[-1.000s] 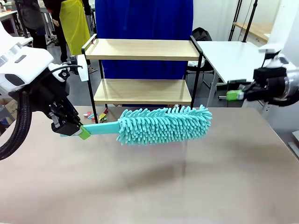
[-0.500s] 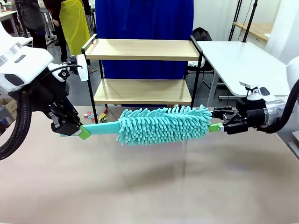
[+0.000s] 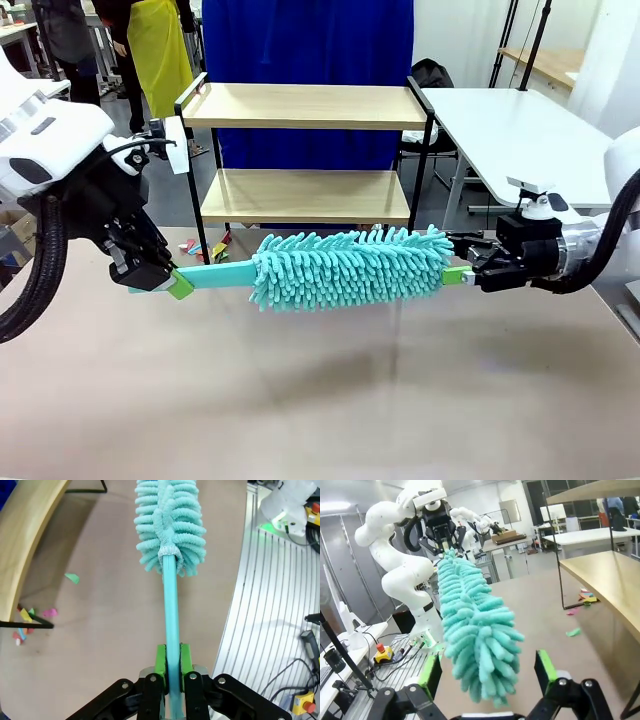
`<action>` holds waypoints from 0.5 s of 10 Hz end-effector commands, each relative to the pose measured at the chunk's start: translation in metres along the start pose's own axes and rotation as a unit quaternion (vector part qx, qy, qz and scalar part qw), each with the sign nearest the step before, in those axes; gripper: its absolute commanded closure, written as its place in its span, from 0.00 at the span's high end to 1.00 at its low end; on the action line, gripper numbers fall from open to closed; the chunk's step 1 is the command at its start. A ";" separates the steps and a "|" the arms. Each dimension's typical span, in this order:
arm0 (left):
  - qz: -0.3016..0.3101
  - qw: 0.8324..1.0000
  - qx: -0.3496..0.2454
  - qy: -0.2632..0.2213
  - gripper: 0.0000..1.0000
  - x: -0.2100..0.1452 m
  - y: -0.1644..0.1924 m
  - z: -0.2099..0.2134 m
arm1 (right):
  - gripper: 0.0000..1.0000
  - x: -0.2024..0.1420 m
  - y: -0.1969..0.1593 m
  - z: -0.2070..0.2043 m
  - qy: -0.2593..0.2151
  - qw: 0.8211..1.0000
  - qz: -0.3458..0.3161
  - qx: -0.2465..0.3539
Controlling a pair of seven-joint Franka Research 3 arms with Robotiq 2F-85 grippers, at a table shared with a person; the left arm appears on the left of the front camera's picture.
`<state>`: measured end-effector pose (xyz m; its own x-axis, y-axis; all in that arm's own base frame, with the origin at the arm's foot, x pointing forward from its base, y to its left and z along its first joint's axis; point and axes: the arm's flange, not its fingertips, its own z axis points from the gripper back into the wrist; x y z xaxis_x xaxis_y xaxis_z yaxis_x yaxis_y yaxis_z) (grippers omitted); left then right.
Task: Clean the shelf.
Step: Hand the Duster back to the human.
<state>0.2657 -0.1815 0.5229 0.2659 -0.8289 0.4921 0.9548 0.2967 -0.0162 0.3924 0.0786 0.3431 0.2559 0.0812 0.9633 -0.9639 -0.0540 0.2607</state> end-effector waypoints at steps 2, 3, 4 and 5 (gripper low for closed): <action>0.007 1.000 0.001 -0.002 0.13 0.001 -0.002 0.002 | 1.00 -0.002 -0.008 -0.029 -0.022 1.000 0.005 0.008; 0.007 1.000 0.001 -0.002 0.13 0.001 -0.002 0.002 | 1.00 -0.003 -0.010 -0.038 -0.017 1.000 0.001 0.014; 0.007 1.000 0.001 -0.002 0.13 0.001 -0.002 0.002 | 1.00 -0.002 -0.011 -0.043 -0.026 1.000 0.004 0.014; 0.007 1.000 0.001 -0.002 0.13 0.001 -0.002 0.002 | 1.00 -0.002 -0.010 -0.046 -0.025 1.000 0.006 0.016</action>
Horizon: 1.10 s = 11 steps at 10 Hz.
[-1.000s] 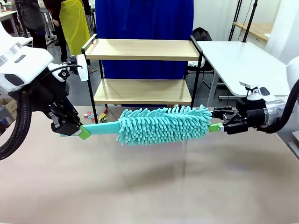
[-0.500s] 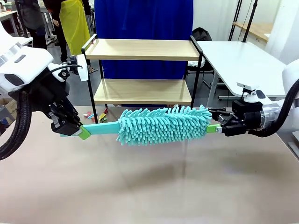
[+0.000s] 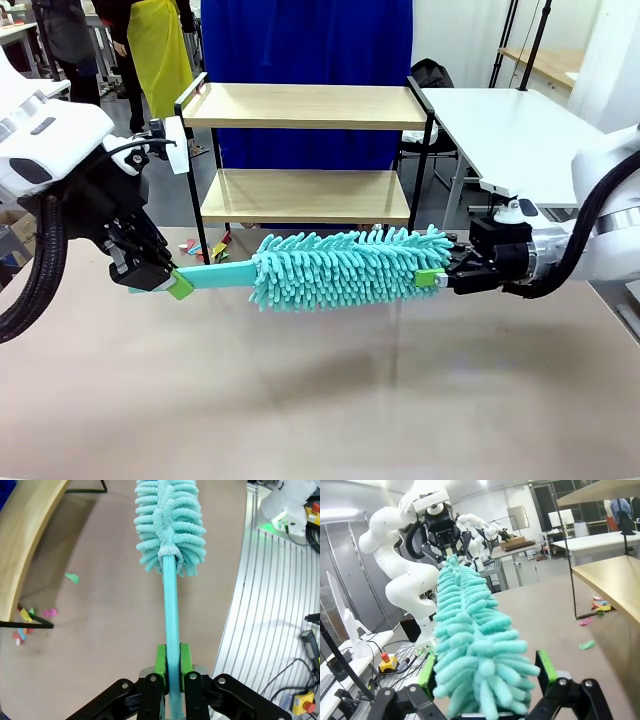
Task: Clean the shelf.
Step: Hand the Duster back to the human.
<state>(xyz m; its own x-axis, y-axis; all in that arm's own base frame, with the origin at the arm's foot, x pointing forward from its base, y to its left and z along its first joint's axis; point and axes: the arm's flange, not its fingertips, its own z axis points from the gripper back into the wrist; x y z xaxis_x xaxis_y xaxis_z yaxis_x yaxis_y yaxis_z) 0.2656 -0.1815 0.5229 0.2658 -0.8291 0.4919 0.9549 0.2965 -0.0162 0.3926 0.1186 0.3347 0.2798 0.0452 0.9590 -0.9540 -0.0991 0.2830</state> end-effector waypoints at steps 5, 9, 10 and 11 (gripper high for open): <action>0.007 1.000 0.001 -0.002 0.13 0.001 -0.002 0.002 | 0.00 0.003 -0.007 -0.001 -0.013 1.000 0.023 0.003; 0.007 1.000 0.001 -0.002 0.13 0.001 -0.002 0.002 | 0.00 0.002 -0.009 0.005 -0.024 0.999 0.016 0.038; 0.007 1.000 0.001 -0.002 0.13 0.001 -0.002 0.002 | 0.00 0.002 -0.008 0.007 -0.030 0.998 0.016 0.056; 0.007 1.000 0.001 -0.002 0.13 0.001 -0.002 0.002 | 0.00 0.002 -0.008 0.008 -0.028 0.997 0.020 0.065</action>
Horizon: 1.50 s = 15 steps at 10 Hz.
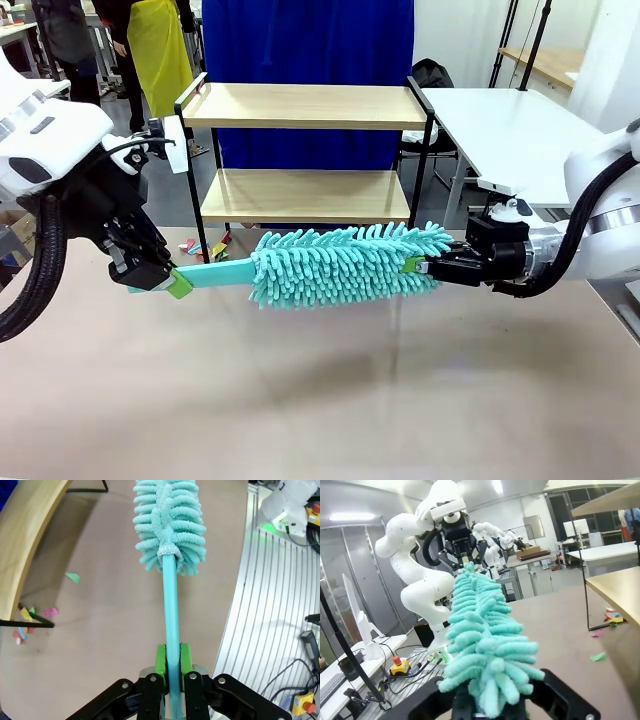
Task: Clean the shelf.
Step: Hand the Duster back to the human.
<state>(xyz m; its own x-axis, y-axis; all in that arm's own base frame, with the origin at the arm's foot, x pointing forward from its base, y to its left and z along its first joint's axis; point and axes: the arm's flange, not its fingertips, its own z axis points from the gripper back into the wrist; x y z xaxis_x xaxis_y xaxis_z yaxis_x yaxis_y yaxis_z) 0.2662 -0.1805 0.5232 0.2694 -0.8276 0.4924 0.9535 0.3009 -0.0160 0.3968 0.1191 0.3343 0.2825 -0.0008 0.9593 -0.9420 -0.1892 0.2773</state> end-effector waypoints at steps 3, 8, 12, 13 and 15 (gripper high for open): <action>0.005 1.000 0.000 -0.002 0.13 0.002 -0.003 0.001 | 0.00 0.006 -0.012 0.011 -0.015 0.998 -0.049 0.040; 0.028 0.995 -0.025 -0.095 1.00 -0.014 0.000 0.032 | 0.00 0.001 -0.001 0.000 0.008 1.000 0.006 0.020; 0.044 0.984 -0.032 -0.170 1.00 -0.093 0.026 0.081 | 0.00 0.001 -0.001 0.000 0.008 1.000 0.006 0.020; 0.042 0.983 -0.035 -0.178 1.00 -0.114 0.031 0.087 | 0.00 0.001 -0.001 0.000 0.008 1.000 0.006 0.020; 0.038 0.983 -0.026 -0.178 1.00 -0.139 0.034 0.093 | 0.00 0.001 -0.001 0.000 0.008 1.000 0.006 0.020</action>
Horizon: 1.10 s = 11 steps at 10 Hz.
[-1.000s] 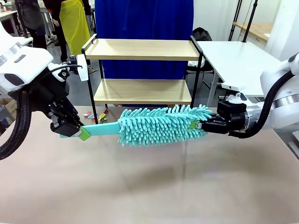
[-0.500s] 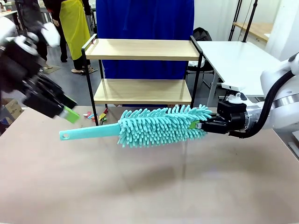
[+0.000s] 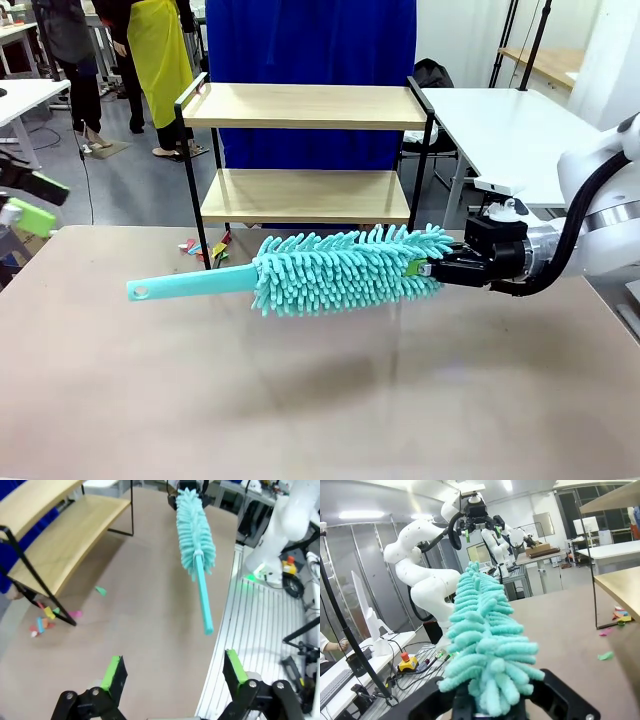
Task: Clean the shelf.
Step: Hand the Duster back to the human.
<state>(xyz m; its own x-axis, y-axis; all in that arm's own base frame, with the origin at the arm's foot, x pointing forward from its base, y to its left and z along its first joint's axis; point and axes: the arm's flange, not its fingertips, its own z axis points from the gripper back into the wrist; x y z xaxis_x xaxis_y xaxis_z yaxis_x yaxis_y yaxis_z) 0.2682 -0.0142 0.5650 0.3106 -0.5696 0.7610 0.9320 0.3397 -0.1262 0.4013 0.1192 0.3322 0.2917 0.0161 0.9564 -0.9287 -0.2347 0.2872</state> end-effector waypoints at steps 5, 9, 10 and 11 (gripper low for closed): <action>-0.005 1.000 0.000 0.001 1.00 -0.010 0.003 0.007 | 0.17 0.028 0.018 0.005 -0.017 0.999 0.037 -0.012; -0.005 1.000 0.000 0.001 1.00 -0.010 0.003 0.007 | 0.17 0.130 0.086 0.019 -0.032 0.988 0.129 -0.073; -0.005 1.000 0.000 0.001 1.00 -0.010 0.003 0.007 | 0.17 0.154 0.100 0.028 -0.044 0.982 0.152 -0.104; -0.005 1.000 0.000 0.001 1.00 -0.010 0.003 0.007 | 0.17 0.175 0.111 0.041 -0.070 0.971 0.171 -0.149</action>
<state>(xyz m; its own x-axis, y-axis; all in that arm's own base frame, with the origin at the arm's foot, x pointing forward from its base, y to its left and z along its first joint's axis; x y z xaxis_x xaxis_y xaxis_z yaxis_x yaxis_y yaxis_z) 0.2648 -0.0021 0.5607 0.3236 -0.5818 0.7462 0.9260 0.3569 -0.1233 0.3639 0.0601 0.5186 -0.0238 -0.1144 0.9931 -0.9994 -0.0221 -0.0264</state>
